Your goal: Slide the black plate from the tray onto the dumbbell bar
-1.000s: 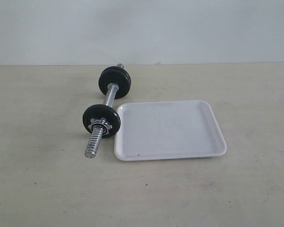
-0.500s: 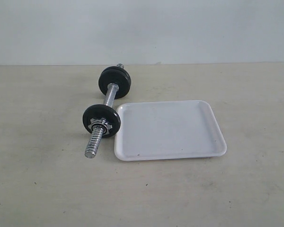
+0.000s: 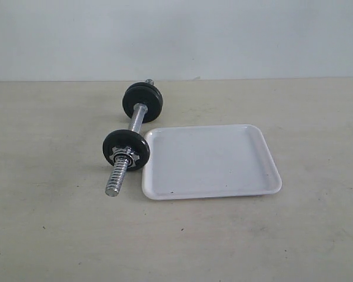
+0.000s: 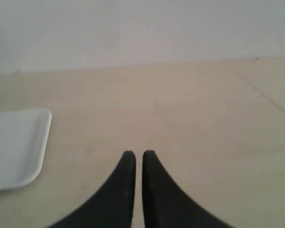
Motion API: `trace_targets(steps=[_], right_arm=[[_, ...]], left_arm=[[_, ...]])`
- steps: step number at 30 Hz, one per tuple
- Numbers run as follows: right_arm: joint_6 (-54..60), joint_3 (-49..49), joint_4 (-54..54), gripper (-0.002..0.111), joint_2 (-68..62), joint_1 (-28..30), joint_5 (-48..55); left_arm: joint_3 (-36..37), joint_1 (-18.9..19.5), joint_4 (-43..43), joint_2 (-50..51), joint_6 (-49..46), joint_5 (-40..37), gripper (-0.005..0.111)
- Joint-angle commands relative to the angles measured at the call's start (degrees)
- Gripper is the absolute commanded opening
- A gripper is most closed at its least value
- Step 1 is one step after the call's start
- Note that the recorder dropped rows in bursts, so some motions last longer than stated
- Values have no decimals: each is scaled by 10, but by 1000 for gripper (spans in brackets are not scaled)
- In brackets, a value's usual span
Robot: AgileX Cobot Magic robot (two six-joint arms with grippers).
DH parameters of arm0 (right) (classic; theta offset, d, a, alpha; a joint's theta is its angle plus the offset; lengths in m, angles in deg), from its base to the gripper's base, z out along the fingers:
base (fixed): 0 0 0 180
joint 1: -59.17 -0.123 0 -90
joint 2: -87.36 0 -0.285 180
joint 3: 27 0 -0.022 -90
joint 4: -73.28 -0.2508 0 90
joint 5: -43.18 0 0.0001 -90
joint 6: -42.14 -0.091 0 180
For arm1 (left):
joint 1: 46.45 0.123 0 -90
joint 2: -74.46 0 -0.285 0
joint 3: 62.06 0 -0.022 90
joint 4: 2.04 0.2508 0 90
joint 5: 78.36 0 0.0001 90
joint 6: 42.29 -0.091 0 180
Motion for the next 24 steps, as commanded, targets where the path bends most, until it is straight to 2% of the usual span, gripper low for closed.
trace_targets(steps=[1,24], right_arm=[[7,2,16,4,2,-27,30],[7,2,18,4,2,-30,30]], left_arm=[[2,2,-5,-1,0,5,4],[2,2,-5,-1,0,6,4]])
